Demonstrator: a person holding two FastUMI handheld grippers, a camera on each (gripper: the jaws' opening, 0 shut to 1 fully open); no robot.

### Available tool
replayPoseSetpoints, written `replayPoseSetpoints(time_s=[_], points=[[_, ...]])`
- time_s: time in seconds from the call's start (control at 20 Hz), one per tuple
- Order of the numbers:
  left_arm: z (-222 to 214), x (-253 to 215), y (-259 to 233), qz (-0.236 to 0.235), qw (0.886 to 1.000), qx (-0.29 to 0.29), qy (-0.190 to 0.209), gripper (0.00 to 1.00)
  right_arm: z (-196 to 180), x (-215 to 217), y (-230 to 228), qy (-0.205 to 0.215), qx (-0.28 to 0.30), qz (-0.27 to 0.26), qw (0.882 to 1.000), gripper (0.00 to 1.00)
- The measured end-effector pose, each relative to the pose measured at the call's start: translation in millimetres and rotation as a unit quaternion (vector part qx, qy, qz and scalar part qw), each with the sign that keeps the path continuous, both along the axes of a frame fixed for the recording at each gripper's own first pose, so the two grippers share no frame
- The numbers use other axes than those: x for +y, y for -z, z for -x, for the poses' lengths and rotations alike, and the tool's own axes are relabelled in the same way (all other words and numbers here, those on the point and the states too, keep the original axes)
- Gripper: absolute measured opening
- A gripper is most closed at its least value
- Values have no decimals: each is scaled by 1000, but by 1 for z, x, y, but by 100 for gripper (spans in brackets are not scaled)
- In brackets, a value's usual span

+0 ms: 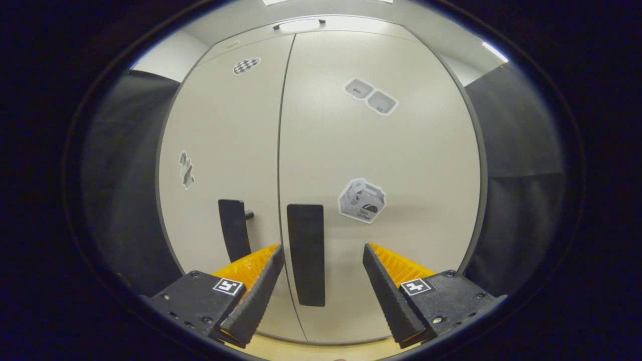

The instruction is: Open the right door of the double-door shoe cabinet with the right hand, and open the left door with the left hand.

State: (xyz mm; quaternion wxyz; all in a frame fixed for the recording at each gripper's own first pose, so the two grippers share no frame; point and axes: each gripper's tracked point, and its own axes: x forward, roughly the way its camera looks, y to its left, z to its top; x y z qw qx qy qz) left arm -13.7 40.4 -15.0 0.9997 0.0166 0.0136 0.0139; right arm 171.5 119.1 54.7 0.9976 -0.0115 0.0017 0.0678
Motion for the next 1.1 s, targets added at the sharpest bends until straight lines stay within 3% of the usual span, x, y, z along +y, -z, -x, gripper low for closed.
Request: replayPoseSetpoints(time_s=[0.2, 0.3, 0.4, 0.45, 0.6, 0.65, 0.75, 1.1], points=[[-2, 8, 2, 6, 1000, 1, -5, 95, -6, 2, 1, 11, -4, -1, 1000, 89], [-3, 10, 1, 10, 1000, 2, -6, 95, -5, 0, 1, 19, -3, -1, 1000, 77], [-4, 12, 2, 13, 1000, 1, -5, 95, -6, 12, 5, -6, 5, -8, 1000, 60], [-4, 11, 2, 13, 1000, 1, -4, 95, -5, 12, 2, -3, 0, -4, 1000, 42], [-4, 10, 2, 15, 1000, -1, -3, 95, -6, 12, 4, -5, -12, -1, 1000, 29], [-4, 9, 2, 18, 1000, -1, -1, 95, -5, 13, 3, -8, -13, -13, 1000, 17], [-6, 7, 3, 21, 1000, 0, 4, 95, -6, 13, 4, -10, -10, -26, 1000, 10], [-4, 5, 2, 16, 1000, -4, -1, 95, 15, 11, 7, -27, -7, -12, 1000, 9]])
